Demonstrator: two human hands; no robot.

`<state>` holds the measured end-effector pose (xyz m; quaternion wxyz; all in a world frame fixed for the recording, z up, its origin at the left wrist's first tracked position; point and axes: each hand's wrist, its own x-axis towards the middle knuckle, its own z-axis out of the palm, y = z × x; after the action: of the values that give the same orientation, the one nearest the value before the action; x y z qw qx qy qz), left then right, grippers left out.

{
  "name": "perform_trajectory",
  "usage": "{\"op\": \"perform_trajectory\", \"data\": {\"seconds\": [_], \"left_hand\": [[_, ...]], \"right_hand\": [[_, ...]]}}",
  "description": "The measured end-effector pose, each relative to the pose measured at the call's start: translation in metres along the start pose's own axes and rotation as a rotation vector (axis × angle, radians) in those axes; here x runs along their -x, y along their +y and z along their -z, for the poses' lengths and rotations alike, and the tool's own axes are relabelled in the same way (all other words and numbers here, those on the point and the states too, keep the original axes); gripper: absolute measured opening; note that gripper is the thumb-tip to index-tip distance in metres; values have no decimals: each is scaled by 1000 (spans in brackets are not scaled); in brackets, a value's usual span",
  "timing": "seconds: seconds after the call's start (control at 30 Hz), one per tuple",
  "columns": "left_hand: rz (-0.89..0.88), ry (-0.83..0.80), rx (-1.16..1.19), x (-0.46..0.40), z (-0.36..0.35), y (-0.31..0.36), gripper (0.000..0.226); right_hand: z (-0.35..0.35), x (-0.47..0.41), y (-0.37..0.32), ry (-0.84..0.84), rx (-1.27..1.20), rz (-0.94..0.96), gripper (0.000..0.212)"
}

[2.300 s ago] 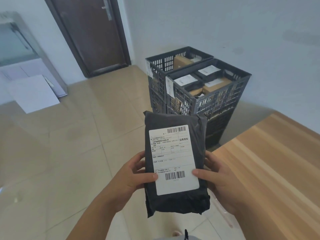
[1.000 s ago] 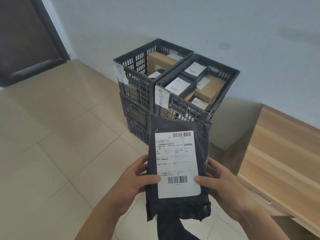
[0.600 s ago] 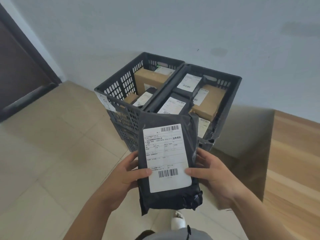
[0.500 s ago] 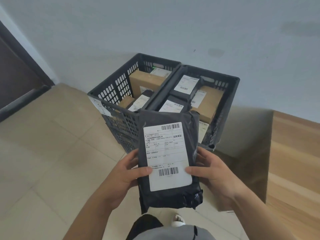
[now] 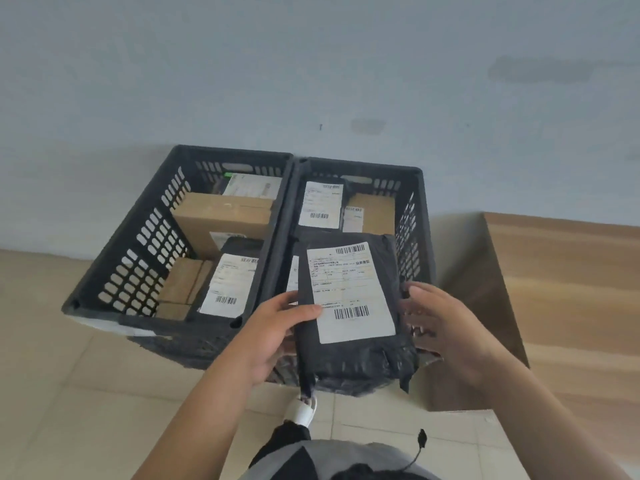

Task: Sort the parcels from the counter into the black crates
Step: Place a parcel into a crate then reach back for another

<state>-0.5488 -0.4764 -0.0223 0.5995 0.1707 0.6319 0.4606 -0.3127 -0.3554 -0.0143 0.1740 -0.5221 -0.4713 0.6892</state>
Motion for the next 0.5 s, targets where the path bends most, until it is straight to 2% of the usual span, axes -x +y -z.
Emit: {"op": "perform_trajectory", "data": {"seconds": [0.07, 0.13, 0.2, 0.3, 0.5], "left_hand": [[8, 5, -30, -23, 13, 14, 27], [4, 26, -95, -46, 19, 23, 28], [-4, 33, -171, -68, 18, 30, 33], [-6, -11, -286, -101, 2, 33, 39], [127, -148, -426, -151, -47, 12, 48]], "right_hand": [[4, -26, 1, 343, 162, 71, 25], [13, -52, 14, 576, 388, 84, 49], [19, -73, 36, 644, 545, -33, 66], [14, -91, 69, 653, 637, -232, 72], [6, -96, 86, 798, 757, -184, 66]]}}
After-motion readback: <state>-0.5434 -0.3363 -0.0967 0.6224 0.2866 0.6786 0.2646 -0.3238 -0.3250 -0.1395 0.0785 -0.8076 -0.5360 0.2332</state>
